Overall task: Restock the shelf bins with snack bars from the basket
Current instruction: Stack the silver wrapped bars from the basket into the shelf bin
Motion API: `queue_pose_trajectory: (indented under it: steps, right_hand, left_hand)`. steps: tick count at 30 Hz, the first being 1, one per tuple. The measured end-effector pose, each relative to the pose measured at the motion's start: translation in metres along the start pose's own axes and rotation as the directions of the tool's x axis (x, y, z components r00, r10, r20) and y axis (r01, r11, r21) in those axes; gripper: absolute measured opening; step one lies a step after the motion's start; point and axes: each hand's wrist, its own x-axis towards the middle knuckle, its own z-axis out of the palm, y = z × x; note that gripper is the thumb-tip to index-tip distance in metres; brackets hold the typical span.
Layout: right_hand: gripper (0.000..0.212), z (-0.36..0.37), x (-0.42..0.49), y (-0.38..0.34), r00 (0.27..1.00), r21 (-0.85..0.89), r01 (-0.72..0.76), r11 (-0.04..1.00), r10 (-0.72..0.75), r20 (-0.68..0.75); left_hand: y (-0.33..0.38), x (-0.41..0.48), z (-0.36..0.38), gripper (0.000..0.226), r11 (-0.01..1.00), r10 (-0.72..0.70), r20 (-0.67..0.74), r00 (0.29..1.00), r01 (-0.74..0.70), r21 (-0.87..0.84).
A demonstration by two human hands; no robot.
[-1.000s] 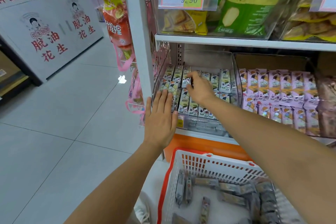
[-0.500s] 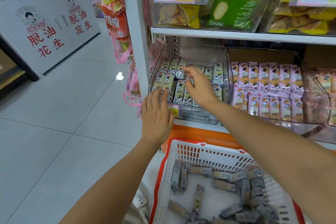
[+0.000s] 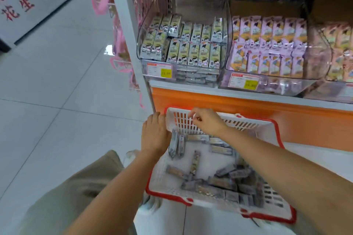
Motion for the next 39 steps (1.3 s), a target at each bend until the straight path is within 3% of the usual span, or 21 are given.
queue_pose_trajectory:
  steps: [4,8,14,18,21,25,30,35,39]
  right_hand:
    - [0.034,0.049,-0.009,0.038,0.909,-0.029,-0.226,0.974,0.222,0.354]
    - [0.051,0.101,-0.016,0.071,0.781,-0.088,-0.329,0.94,0.323,0.535]
    - [0.06,0.178,-0.014,0.104,0.672,-0.063,-0.426,0.903,0.362,0.645]
    - [0.063,0.215,-0.005,0.109,0.601,-0.115,-0.49,0.864,0.43,0.674]
    - [0.067,0.233,-0.001,0.107,0.587,-0.183,-0.507,0.842,0.493,0.643]
    - [0.06,0.231,-0.004,0.102,0.624,-0.205,-0.515,0.833,0.527,0.577]
    - [0.039,0.201,-0.012,0.101,0.765,-0.057,-0.498,0.865,0.47,0.44]
    - [0.025,0.136,-0.022,0.079,0.903,0.105,-0.309,0.945,0.256,0.345]
    - [0.027,0.076,-0.035,0.047,0.991,0.212,-0.084,0.974,0.059,0.122]
  left_hand:
    - [-0.002,-0.014,0.031,0.067,0.997,-0.074,0.107,0.991,0.074,0.01]
    - [-0.012,-0.025,0.059,0.074,0.994,-0.093,0.125,0.988,0.1,-0.051]
    - [-0.03,-0.032,0.082,0.066,0.98,-0.037,0.053,0.998,0.046,-0.194]
    - [-0.032,-0.031,0.089,0.066,0.98,-0.031,0.023,0.999,0.035,-0.196]
    - [-0.034,-0.03,0.091,0.066,0.984,-0.016,0.032,0.999,0.021,-0.176]
    - [-0.034,-0.031,0.092,0.065,0.989,-0.018,0.039,0.999,0.024,-0.147]
    - [-0.033,-0.031,0.093,0.066,0.994,-0.025,0.043,0.999,0.029,-0.109]
    - [-0.032,-0.03,0.08,0.07,0.999,-0.022,0.139,0.99,0.028,-0.04]
    - [-0.024,-0.019,0.045,0.063,0.999,-0.012,0.137,0.99,0.006,0.043]
